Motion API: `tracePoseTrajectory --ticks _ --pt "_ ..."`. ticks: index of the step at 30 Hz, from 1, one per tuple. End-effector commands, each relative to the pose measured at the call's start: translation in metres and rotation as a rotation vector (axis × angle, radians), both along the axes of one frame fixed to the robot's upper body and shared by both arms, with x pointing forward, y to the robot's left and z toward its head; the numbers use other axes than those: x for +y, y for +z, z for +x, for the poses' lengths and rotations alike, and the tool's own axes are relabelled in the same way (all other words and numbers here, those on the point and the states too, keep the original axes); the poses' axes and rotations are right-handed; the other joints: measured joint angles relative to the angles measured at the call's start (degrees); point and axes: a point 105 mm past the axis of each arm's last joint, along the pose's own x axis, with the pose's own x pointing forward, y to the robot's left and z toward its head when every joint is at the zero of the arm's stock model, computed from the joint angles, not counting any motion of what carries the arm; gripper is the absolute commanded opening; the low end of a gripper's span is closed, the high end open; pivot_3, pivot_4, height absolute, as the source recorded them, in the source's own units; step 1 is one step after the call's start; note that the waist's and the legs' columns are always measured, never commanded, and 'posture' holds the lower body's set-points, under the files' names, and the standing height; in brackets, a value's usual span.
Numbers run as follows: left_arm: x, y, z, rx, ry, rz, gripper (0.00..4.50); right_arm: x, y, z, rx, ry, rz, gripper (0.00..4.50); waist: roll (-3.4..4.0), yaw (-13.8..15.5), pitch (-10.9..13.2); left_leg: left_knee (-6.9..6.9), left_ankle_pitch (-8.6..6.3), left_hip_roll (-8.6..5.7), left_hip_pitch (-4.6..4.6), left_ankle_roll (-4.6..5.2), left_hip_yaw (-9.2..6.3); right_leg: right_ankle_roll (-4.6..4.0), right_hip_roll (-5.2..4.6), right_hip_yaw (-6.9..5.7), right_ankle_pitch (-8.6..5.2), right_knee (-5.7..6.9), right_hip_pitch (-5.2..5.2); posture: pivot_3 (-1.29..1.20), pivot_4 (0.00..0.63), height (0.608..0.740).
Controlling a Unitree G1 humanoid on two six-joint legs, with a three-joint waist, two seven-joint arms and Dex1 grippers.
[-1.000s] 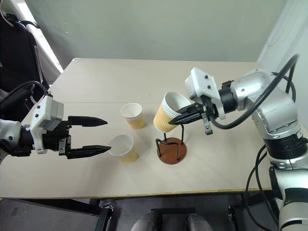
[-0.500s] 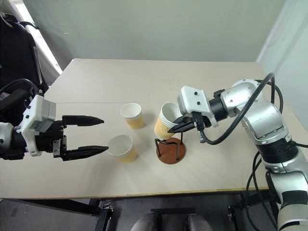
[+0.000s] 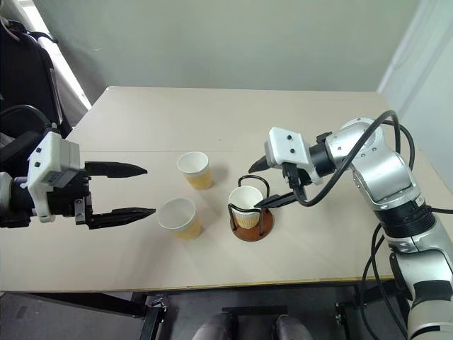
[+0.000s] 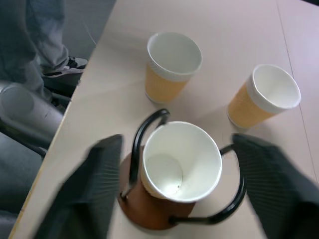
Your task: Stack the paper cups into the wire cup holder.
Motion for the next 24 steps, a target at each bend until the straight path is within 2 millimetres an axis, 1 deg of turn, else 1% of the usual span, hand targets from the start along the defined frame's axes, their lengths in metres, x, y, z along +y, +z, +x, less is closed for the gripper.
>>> tracePoseTrajectory --ticks 1,2,3,4,5,6,8,9,11,12,14,15,16,17,20,24 --pt "-0.001 -0.003 0.003 -0.018 -0.026 0.105 4.5 -0.022 0.036 -0.001 0.004 -0.058 0.163 4.48 0.0 0.12 0.0 0.0 -0.01 -0.01 -0.04 -0.01 0.0 0.0 0.0 0.0 0.0 -0.02 -0.04 0.0 0.15 0.74" --pt "-0.003 -0.008 0.002 -0.001 -0.053 0.138 4.5 -0.034 0.044 -0.005 0.057 -0.07 0.233 4.48 0.0 0.16 0.0 0.0 -0.01 -0.01 -0.11 -0.02 0.0 0.0 0.0 0.01 0.0 -0.02 -0.1 0.0 0.15 0.74" --pt "-0.007 -0.013 0.001 0.024 -0.082 0.142 4.5 -0.05 0.049 -0.019 0.132 -0.036 0.291 4.48 -0.03 0.26 -0.02 0.0 -0.02 -0.01 -0.15 -0.03 0.0 0.0 0.0 0.01 0.0 -0.03 -0.13 0.0 0.15 0.74" --pt "-0.01 -0.016 0.0 0.041 -0.102 0.141 4.5 -0.06 0.052 -0.03 0.179 -0.006 0.327 4.48 -0.07 0.65 -0.04 -0.01 -0.03 -0.01 -0.21 -0.04 -0.01 0.0 0.0 0.0 -0.01 -0.06 -0.17 0.0 0.15 0.74" --pt "-0.011 -0.022 -0.001 0.059 -0.128 0.18 4.5 -0.074 0.052 -0.042 0.233 0.013 0.361 4.48 -0.12 1.1 -0.06 -0.02 -0.04 -0.03 -0.29 -0.06 -0.05 0.0 0.0 -0.01 -0.01 -0.14 -0.17 0.0 0.15 0.74" --pt "-0.01 -0.027 -0.001 0.07 -0.143 0.207 4.5 -0.081 0.052 -0.05 0.263 0.024 0.377 4.48 -0.12 1.25 -0.06 -0.01 -0.07 -0.06 -0.36 -0.07 -0.06 0.04 0.0 0.0 -0.05 -0.18 -0.17 0.0 0.15 0.74" --pt "-0.016 -0.034 -0.002 0.094 -0.194 0.239 4.5 -0.099 0.044 -0.052 0.297 -0.065 0.405 4.48 -0.12 1.13 -0.07 0.05 -0.21 -0.06 -0.4 -0.25 -0.03 0.06 0.0 0.06 -0.1 -0.2 -0.21 0.0 0.15 0.74" --pt "-0.019 -0.036 -0.002 0.101 -0.212 0.248 4.5 -0.105 0.043 -0.052 0.303 -0.104 0.42 4.48 -0.12 1.04 -0.07 0.05 -0.22 -0.06 -0.4 -0.29 -0.03 0.08 0.0 0.04 -0.11 -0.18 -0.21 0.0 0.15 0.74" --pt "-0.022 -0.041 -0.001 0.111 -0.233 0.269 4.5 -0.11 0.039 -0.051 0.299 -0.162 0.431 4.48 -0.1 0.52 -0.06 0.02 -0.23 -0.03 -0.35 -0.29 -0.03 0.08 0.01 0.04 -0.11 -0.16 -0.21 0.0 0.15 0.74" --pt "-0.022 -0.047 0.0 0.126 -0.242 0.29 4.5 -0.113 0.038 -0.049 0.284 -0.201 0.436 4.48 -0.08 0.2 -0.04 0.01 -0.23 -0.03 -0.28 -0.29 -0.02 0.08 0.01 0.05 -0.11 -0.11 -0.19 0.0 0.15 0.74" --pt "-0.023 -0.068 0.001 0.16 -0.254 0.349 4.5 -0.112 0.052 -0.048 0.263 -0.238 0.545 4.48 0.02 -0.17 -0.03 -0.04 -0.2 -0.01 -0.1 -0.28 -0.02 0.08 0.03 0.06 -0.11 -0.06 -0.08 0.0 0.15 0.74" --pt "-0.024 -0.076 0.001 0.173 -0.264 0.364 4.5 -0.109 0.061 -0.052 0.257 -0.215 0.596 4.48 0.12 -0.29 -0.02 -0.04 -0.19 0.0 0.04 -0.26 -0.02 0.08 0.04 0.09 -0.11 -0.05 0.04 0.0 0.15 0.74" --pt "-0.026 -0.081 0.001 0.182 -0.27 0.371 4.5 -0.106 0.068 -0.058 0.251 -0.188 0.628 4.48 0.13 -0.32 -0.02 -0.06 -0.16 -0.01 0.15 -0.21 0.0 0.1 0.05 0.12 -0.12 -0.05 0.15 0.0 0.15 0.74" --pt "-0.027 -0.084 0.001 0.184 -0.275 0.378 4.5 -0.104 0.07 -0.062 0.247 -0.177 0.633 4.48 0.12 -0.32 -0.02 -0.06 -0.14 0.0 0.18 -0.18 -0.01 0.11 0.06 0.12 -0.13 -0.04 0.17 0.0 0.15 0.74" --pt "-0.025 -0.091 0.004 0.179 -0.291 0.423 4.5 -0.102 0.063 -0.069 0.235 -0.198 0.586 4.48 0.05 -0.15 -0.05 -0.03 -0.1 0.03 0.13 -0.13 -0.06 0.14 0.12 0.11 -0.15 -0.07 0.18 0.0 0.15 0.74" --pt "-0.024 -0.098 0.014 0.142 -0.295 0.468 4.5 -0.103 0.057 -0.07 0.219 -0.242 0.559 4.48 0.06 0.12 -0.04 0.03 -0.13 0.01 0.07 -0.09 -0.09 0.17 0.11 0.12 -0.15 -0.15 0.21 0.0 0.15 0.74"
